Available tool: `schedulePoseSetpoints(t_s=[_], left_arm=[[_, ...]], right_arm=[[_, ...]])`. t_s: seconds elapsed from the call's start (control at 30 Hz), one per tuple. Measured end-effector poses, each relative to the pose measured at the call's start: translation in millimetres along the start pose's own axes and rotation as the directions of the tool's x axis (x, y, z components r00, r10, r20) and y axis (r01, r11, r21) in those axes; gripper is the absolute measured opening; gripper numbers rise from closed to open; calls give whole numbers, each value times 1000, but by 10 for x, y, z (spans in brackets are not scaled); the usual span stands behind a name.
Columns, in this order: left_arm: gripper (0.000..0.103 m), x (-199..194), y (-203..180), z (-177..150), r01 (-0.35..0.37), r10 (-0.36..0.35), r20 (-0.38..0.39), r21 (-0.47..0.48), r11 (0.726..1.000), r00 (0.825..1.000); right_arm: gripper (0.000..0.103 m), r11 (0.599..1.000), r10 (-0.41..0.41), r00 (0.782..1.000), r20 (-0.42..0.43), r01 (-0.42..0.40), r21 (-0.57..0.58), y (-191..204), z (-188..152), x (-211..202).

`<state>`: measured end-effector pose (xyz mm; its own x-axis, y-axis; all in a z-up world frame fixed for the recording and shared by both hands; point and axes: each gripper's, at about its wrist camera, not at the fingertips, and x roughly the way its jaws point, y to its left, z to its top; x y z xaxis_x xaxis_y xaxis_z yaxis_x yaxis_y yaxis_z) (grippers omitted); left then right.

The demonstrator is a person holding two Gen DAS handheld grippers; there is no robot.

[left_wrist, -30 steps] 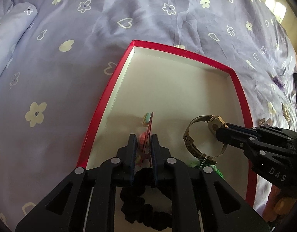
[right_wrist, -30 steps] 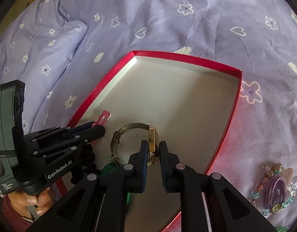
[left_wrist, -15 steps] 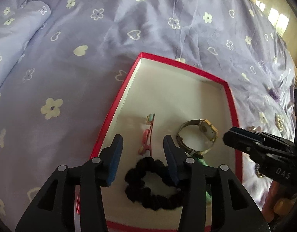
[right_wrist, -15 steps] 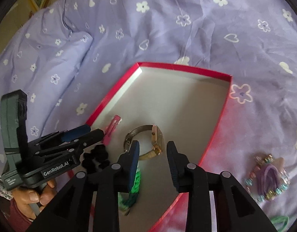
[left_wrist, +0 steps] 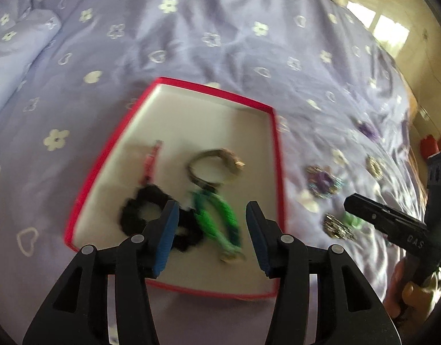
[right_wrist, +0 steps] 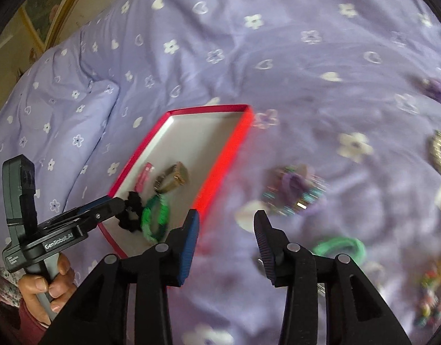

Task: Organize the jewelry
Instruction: 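Grasp the green tie with the left tool while the right grasps the yellow claw clip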

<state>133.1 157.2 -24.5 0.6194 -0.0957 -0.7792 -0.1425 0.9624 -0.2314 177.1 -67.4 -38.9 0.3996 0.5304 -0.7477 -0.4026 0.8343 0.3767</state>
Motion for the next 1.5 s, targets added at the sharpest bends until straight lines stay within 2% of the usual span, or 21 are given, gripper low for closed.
schedulePoseSetpoints(t_s=[0.4, 0.8, 0.97, 1.13, 1.23, 1.5], left_arm=[[52, -99, -637, -237, 88, -86, -29, 89, 992, 996], [56, 23, -1098, -308, 143, -132, -78, 163, 976, 988], [65, 102, -1353, -303, 172, -154, -97, 217, 961, 983], [65, 236, -1579, -276, 197, -169, -125, 259, 946, 978], [68, 347, -1716, -268, 228, -189, -156, 289, 930, 969], [68, 646, -1976, -240, 241, -185, -187, 347, 906, 965]], right_arm=[[48, 992, -104, 991, 85, 97, 83, -544, -321, -746], [52, 962, -216, 970, 109, 193, 191, -1128, -670, -1238], [52, 951, -246, 962, 114, 217, 219, -1306, -698, -1315], [53, 946, -249, 962, 109, 218, 240, -1436, -676, -1306], [61, 943, -249, 963, 101, 217, 254, -1510, -660, -1266], [61, 941, -215, 974, 74, 187, 281, -1673, -606, -1092]])
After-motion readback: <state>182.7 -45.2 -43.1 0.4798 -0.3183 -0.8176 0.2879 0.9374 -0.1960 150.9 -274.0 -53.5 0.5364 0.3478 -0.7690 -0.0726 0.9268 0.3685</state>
